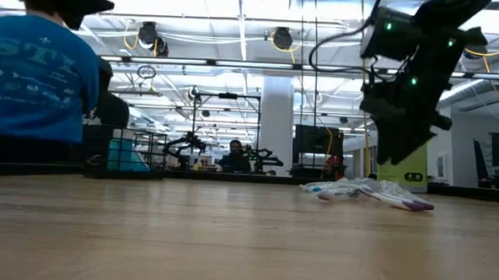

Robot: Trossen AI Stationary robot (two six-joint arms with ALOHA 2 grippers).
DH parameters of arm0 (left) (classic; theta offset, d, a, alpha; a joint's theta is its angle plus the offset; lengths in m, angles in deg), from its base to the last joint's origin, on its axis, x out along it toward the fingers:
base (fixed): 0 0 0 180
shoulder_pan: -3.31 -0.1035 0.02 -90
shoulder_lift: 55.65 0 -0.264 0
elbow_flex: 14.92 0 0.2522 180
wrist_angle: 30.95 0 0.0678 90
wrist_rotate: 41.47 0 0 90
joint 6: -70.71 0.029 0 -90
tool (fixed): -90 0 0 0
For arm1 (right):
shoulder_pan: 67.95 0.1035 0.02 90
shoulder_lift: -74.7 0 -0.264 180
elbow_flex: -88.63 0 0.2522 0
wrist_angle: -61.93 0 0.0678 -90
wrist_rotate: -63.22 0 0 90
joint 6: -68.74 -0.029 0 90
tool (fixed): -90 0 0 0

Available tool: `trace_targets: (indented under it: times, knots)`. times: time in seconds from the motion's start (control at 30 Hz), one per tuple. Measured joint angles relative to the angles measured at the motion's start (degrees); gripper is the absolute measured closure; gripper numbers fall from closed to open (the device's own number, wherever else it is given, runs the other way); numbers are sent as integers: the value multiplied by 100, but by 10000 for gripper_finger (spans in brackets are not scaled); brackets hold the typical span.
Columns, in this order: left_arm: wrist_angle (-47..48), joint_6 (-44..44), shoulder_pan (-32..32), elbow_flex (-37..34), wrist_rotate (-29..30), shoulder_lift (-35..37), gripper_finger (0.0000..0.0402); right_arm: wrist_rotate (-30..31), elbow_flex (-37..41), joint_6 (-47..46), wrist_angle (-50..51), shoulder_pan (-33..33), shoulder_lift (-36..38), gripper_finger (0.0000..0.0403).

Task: Pick & Place toothbrushing station
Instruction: Put the purple toothbrush into the wire organizer

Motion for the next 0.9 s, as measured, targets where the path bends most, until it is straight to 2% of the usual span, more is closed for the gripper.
trace_targets:
  times: [0.17,0.33,0.5,0.67,0.9]
  knots:
    - [-6,14,0,-171,17,-126,213,-2,202,-255,-81,-164,-205,229]
    - [-15,28,0,-193,20,-281,213,-21,377,-219,-685,-341,-204,230]
    - [-12,8,-4,-193,20,-370,213,-412,556,-91,-1097,-553,-204,231]
    - [-15,8,-2,-193,20,-423,213,-445,759,-91,-1262,-714,-204,232]
    - [-13,30,-4,-193,22,-427,213,-556,1135,-68,-1987,-747,-204,232]
